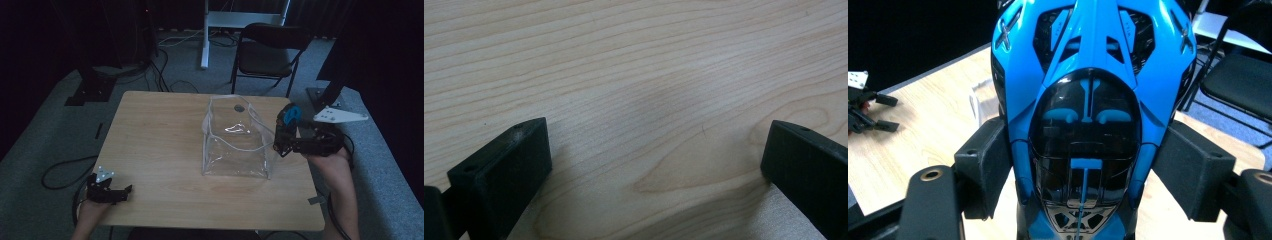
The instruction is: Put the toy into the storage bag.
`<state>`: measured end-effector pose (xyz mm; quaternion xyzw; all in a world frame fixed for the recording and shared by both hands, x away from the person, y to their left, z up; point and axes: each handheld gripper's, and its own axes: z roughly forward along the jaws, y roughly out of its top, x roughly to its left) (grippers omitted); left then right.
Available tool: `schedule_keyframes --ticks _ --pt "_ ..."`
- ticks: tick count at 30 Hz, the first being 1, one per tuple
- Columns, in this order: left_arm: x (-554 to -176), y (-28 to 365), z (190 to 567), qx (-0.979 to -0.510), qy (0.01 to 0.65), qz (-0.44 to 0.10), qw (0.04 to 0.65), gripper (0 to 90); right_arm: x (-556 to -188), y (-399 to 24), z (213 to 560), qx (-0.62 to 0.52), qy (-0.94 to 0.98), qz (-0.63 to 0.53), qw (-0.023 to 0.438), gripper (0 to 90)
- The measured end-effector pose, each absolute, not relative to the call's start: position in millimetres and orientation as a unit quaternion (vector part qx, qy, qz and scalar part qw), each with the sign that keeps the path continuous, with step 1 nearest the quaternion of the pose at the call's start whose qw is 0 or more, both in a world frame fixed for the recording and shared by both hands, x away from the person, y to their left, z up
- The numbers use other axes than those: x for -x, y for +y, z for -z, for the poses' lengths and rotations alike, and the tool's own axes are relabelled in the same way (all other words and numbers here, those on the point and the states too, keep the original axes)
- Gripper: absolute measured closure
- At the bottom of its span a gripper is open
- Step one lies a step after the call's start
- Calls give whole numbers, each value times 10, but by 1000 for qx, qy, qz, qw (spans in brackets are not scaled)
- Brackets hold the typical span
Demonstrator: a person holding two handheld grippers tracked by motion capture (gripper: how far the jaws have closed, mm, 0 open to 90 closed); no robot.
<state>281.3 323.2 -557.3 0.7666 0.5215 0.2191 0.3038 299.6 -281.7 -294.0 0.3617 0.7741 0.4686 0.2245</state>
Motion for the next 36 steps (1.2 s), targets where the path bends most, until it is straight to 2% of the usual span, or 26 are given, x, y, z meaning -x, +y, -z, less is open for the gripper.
schedule_keyframes --ticks 8,14,22,36 --pt "-2813 3231 5573 -766 522 -219 304 3 -3201 -2627 2769 -337 789 -462 225 262" --pt "-2813 3231 5573 -766 522 -219 304 3 -3316 -2506 2763 -326 797 -460 216 262" --pt "-2813 3231 5573 -766 522 -219 304 3 -3516 -2341 2866 -313 815 -445 200 262" --pt "-2813 3231 5573 -766 522 -220 304 3 -3850 -2061 3188 -293 859 -394 147 262"
